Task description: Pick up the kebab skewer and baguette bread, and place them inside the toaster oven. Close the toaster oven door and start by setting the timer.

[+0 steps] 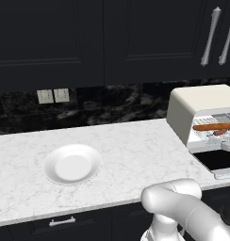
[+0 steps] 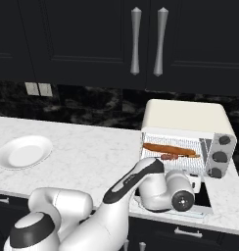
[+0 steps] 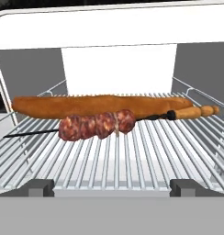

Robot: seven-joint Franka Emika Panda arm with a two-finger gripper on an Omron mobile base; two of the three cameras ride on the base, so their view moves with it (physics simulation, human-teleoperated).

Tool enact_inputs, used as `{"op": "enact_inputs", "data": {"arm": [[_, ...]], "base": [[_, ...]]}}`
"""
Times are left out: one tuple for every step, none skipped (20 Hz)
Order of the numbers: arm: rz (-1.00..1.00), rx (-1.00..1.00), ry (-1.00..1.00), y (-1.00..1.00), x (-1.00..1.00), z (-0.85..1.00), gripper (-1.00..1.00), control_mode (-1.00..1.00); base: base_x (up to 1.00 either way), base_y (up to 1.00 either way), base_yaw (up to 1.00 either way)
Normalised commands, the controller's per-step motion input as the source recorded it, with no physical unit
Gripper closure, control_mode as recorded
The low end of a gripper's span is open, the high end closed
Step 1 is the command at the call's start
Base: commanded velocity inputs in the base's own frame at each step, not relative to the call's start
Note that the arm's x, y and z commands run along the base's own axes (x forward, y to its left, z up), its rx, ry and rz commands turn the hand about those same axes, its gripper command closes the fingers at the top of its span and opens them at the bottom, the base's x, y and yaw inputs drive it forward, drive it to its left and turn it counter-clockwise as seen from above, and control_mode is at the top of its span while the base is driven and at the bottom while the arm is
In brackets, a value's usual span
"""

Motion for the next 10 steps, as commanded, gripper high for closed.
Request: {"op": "enact_inputs", "data": {"arm": [[0.0, 0.0, 0.0, 0.0, 0.24, 0.0, -1.0, -1.0], [0.0, 0.0, 0.0, 0.0, 0.26, 0.0, -1.0, -1.0], [0.0, 0.0, 0.0, 0.0, 0.26, 0.0, -1.0, -1.0], [0.0, 0.0, 0.0, 0.0, 0.26, 0.0, -1.0, -1.0], [0.0, 0.0, 0.0, 0.0, 0.29, 0.0, -1.0, -1.0], [0.0, 0.0, 0.0, 0.0, 0.31, 0.0, -1.0, -1.0], [0.0, 0.0, 0.0, 0.0, 0.32, 0.0, -1.0, -1.0], [0.0, 0.0, 0.0, 0.0, 0.34, 0.0, -1.0, -1.0], [0.0, 0.0, 0.0, 0.0, 0.34, 0.0, -1.0, -1.0], [0.0, 0.0, 0.0, 0.0, 0.31, 0.0, -1.0, -1.0]], "base": [[0.0, 0.0, 0.0], [0.0, 0.0, 0.0], [0.0, 0.0, 0.0], [0.0, 0.0, 0.0], [0.0, 0.0, 0.0], [0.0, 0.0, 0.0], [0.0, 0.0, 0.0], [0.0, 0.0, 0.0], [0.0, 0.0, 0.0], [0.0, 0.0, 0.0]]}}
